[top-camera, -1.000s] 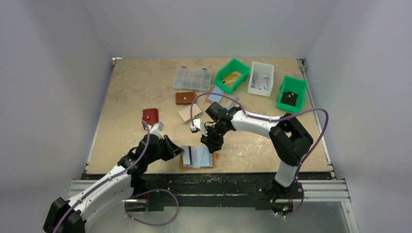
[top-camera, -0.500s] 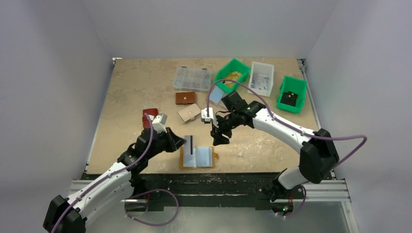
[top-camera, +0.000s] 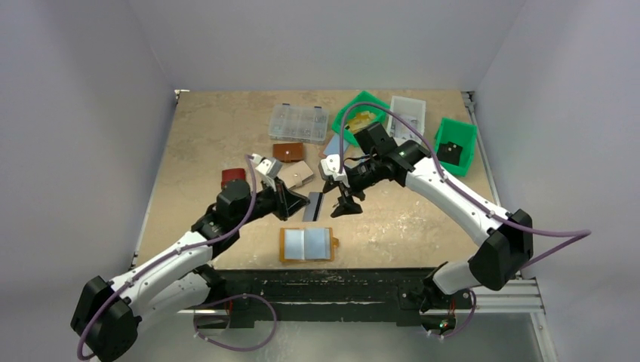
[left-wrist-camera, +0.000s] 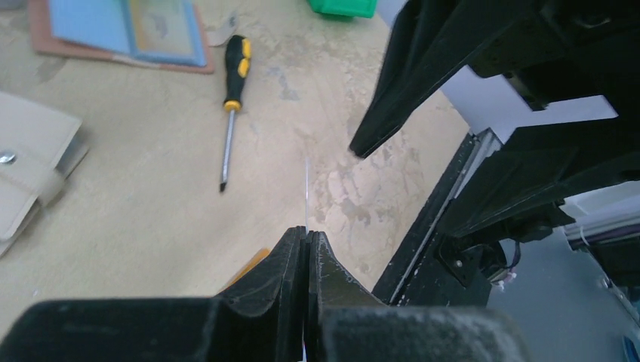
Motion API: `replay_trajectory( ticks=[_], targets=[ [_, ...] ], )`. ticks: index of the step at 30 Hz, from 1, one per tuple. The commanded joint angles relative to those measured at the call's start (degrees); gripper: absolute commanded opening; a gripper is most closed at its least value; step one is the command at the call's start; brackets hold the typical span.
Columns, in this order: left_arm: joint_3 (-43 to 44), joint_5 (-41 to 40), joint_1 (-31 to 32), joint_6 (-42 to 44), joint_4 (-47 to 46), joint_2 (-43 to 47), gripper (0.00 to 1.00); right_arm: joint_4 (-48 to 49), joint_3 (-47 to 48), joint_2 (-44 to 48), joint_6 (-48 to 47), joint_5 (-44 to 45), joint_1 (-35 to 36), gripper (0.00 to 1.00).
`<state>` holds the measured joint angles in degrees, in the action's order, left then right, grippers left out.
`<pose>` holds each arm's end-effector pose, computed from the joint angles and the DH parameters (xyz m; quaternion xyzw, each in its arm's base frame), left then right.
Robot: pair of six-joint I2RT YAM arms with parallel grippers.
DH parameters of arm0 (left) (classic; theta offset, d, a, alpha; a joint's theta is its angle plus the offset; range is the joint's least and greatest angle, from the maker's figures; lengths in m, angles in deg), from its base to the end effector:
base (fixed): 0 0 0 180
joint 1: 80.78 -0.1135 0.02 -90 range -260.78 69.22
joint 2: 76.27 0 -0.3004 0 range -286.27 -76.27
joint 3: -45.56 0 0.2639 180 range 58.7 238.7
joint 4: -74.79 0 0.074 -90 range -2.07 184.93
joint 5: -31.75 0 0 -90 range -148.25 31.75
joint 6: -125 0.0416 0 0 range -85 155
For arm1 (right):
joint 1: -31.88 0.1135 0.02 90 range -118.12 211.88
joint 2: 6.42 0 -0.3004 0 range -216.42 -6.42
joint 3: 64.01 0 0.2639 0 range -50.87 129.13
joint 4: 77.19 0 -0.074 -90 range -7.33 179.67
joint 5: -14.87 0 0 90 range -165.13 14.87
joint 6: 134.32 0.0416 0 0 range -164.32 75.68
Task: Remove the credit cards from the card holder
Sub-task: Place the credit card in the storage box.
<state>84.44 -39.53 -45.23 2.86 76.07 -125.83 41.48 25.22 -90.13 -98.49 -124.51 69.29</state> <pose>0.1512 -0.1245 0.2697 0.1252 0.7632 -0.4509 0.4456 0.2243 0.2113 0.3539 -0.7081 0.5175 0.3561 0.3224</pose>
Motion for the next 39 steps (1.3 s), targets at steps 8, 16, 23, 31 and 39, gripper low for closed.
replay_trajectory(
  ticks=[8,16,23,31,39],
  targets=[
    [9.62,-1.0,9.27,13.85,-2.89,-8.47,0.0,-6.34,3.23,0.67,-1.54,-3.69,-2.83,0.74],
    [9.74,-1.43,9.37,15.19,-2.91,-7.86,0.0,-8.24,2.74,-1.94,-1.99,-3.67,-3.4,0.71],
    [9.05,-0.22,9.54,15.27,-4.43,-6.93,0.0,-14.06,5.95,-8.82,-3.92,-6.96,-3.07,0.35],
    [10.37,-6.82,9.48,15.1,-1.46,-7.3,0.05,-15.39,5.84,-7.18,-6.94,-7.36,-4.42,0.0],
    [11.74,-33.25,9.45,11.67,14.54,0.04,0.92,-7.43,5.62,-4.19,0.67,4.36,-15.41,0.0]
  ],
)
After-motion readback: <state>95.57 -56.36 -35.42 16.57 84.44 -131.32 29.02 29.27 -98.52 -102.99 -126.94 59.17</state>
